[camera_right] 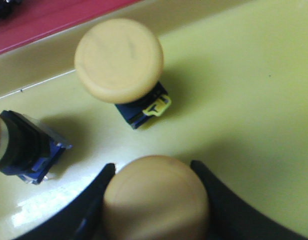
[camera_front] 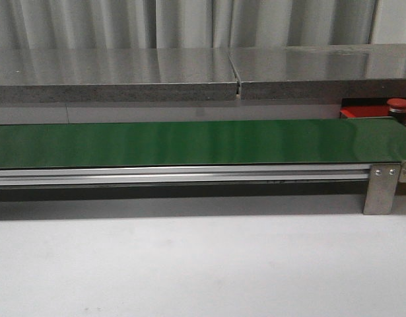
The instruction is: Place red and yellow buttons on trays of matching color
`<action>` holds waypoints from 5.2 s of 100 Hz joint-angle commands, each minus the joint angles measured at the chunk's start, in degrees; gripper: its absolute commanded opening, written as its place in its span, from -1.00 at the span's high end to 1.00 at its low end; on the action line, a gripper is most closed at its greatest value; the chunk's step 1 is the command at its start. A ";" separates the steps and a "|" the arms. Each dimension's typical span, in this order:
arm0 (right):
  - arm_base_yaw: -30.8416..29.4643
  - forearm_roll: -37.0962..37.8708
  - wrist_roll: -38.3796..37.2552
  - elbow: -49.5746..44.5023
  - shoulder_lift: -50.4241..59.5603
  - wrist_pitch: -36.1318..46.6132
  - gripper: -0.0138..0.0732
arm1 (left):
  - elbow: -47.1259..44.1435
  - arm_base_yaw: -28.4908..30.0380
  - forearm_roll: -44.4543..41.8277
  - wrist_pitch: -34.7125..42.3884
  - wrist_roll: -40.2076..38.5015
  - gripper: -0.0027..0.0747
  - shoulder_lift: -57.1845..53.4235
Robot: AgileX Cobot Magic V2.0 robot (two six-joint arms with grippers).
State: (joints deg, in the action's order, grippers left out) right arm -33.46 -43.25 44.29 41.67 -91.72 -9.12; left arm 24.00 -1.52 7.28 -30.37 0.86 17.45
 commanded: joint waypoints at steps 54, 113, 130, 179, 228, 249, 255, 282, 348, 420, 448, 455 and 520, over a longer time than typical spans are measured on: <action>-0.27 -2.80 0.12 2.10 5.66 1.18 -0.62 | 1.53 -0.39 0.68 4.17 -0.10 0.98 0.44; 17.94 -2.80 2.57 2.10 29.66 0.14 -0.61 | 1.53 -0.39 0.68 4.17 -0.10 0.98 0.44; 24.08 -2.74 4.06 1.98 36.95 -3.29 -0.61 | 1.53 -0.39 0.68 4.17 -0.10 0.98 0.44; 25.72 -2.70 5.31 -5.65 53.68 -14.20 -0.32 | 1.53 -0.39 0.68 4.17 -0.10 0.98 0.44; 25.72 -2.89 5.31 -7.88 57.50 -14.34 0.84 | 1.53 -0.39 0.68 4.17 -0.10 0.98 0.44; 25.72 -2.89 5.31 -7.88 57.50 -14.34 0.84 | 1.53 -0.39 0.68 4.17 -0.10 0.98 0.44; 25.72 -2.89 5.31 -7.88 57.50 -14.34 0.84 | 1.53 -0.39 0.68 4.17 -0.10 0.98 0.44; 25.72 -2.89 5.31 -7.88 57.50 -14.13 0.84 | 1.53 -0.39 0.68 4.17 -0.10 0.98 0.44; 31.59 3.11 4.30 -8.67 59.08 -11.28 0.84 | 1.53 -0.39 0.68 4.17 -0.10 0.98 0.44; 33.91 51.69 -49.34 -35.47 84.79 7.56 0.84 | 1.53 -0.39 0.68 4.17 -0.10 0.98 0.44; 33.91 51.63 -49.34 -42.57 91.97 12.25 0.84 | 1.53 -0.39 0.68 4.17 -0.10 0.98 0.44; 33.91 51.63 -49.34 -42.63 93.33 12.11 0.84 | 1.53 -0.39 0.68 4.17 -0.10 0.98 0.44; 33.91 51.63 -49.34 -42.63 93.16 11.70 0.84 | 1.53 -0.39 0.68 4.17 -0.10 0.98 0.44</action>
State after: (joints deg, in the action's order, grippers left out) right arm 0.27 7.56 -5.15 -1.50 0.50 -1.71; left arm 24.00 -1.52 7.28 -30.37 0.86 17.45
